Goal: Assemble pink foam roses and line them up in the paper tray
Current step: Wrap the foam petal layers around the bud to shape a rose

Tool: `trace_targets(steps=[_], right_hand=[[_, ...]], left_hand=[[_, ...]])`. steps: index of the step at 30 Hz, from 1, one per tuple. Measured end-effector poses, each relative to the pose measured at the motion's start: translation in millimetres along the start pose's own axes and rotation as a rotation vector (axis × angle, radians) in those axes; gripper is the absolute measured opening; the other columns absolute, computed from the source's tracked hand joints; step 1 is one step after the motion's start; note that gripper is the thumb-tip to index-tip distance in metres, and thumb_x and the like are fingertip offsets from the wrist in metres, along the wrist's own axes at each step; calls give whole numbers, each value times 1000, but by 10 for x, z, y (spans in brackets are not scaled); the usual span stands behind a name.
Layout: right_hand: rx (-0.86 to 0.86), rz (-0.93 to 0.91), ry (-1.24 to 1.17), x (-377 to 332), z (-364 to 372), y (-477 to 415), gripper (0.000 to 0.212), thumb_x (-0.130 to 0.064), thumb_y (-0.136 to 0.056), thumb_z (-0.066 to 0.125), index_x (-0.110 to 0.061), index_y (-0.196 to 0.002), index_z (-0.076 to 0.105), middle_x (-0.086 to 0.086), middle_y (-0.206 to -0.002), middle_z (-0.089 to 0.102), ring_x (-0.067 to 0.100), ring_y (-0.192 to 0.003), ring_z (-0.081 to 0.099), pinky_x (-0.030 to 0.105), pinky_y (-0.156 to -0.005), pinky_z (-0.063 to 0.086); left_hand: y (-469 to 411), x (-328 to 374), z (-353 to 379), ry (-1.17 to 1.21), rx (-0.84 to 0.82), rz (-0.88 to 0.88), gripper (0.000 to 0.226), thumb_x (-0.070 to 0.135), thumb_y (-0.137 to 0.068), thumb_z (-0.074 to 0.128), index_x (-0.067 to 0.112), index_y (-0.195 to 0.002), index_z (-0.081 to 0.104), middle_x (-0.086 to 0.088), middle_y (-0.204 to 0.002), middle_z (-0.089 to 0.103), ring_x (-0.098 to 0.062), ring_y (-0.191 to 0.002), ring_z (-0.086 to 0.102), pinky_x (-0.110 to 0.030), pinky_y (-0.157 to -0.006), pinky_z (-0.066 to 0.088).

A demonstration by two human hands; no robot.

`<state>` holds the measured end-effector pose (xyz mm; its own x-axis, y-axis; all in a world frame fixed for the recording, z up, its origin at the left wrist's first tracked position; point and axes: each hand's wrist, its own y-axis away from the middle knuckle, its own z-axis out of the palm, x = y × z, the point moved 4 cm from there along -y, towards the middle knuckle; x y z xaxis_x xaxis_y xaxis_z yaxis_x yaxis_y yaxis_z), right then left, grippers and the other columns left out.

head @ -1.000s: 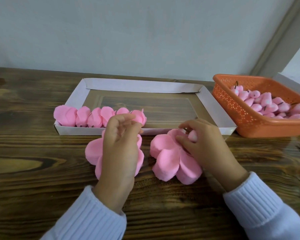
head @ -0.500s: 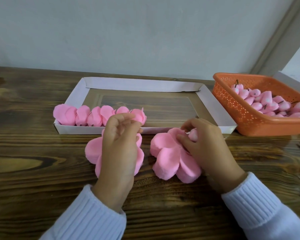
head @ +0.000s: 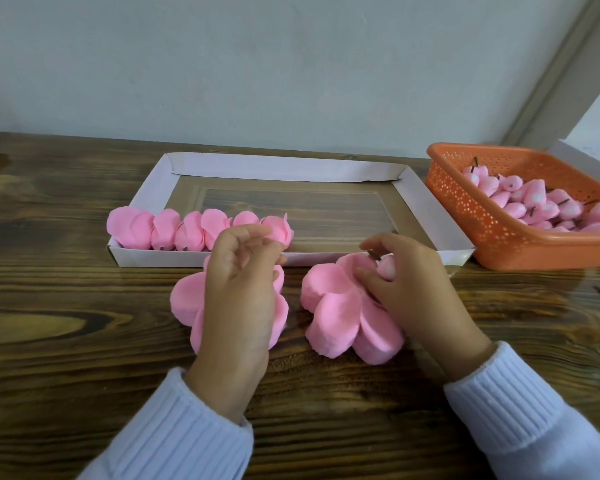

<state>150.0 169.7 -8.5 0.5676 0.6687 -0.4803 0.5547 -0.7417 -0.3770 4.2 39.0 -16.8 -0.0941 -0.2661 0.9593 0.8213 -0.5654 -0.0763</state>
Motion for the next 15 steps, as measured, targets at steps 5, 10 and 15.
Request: trace_targets(steps=[5,10,15], right_hand=[[88,-2,-59,-37,-21,41,32,-19,-81,74,-23,-111,66,-14,-91,64,2,-83,55,2,-68,36],[85,77,-173,15,-48,31,35,-18,-79,75,-26,-111,64,-23,-80,58,-18,-79,54,-1,-63,40],[155,-1,-404,-124,-268,19,22,-14,-79,76,-31,-87,65,-20,-78,65,-5,-78,61,7,-62,45]], left_hand=[[6,9,1,5,4,-6,17,14,-91,61,29,-85,64,18,-67,65,8,-64,60,-8,-57,46],[7,16,6,0,-5,-11,17,13,-91,60,28,-87,64,19,-70,66,9,-67,61,-13,-64,47],[15,45,33,-13,-99,49,14,14,-90,63,27,-93,64,19,-82,69,7,-79,63,-5,-65,45]])
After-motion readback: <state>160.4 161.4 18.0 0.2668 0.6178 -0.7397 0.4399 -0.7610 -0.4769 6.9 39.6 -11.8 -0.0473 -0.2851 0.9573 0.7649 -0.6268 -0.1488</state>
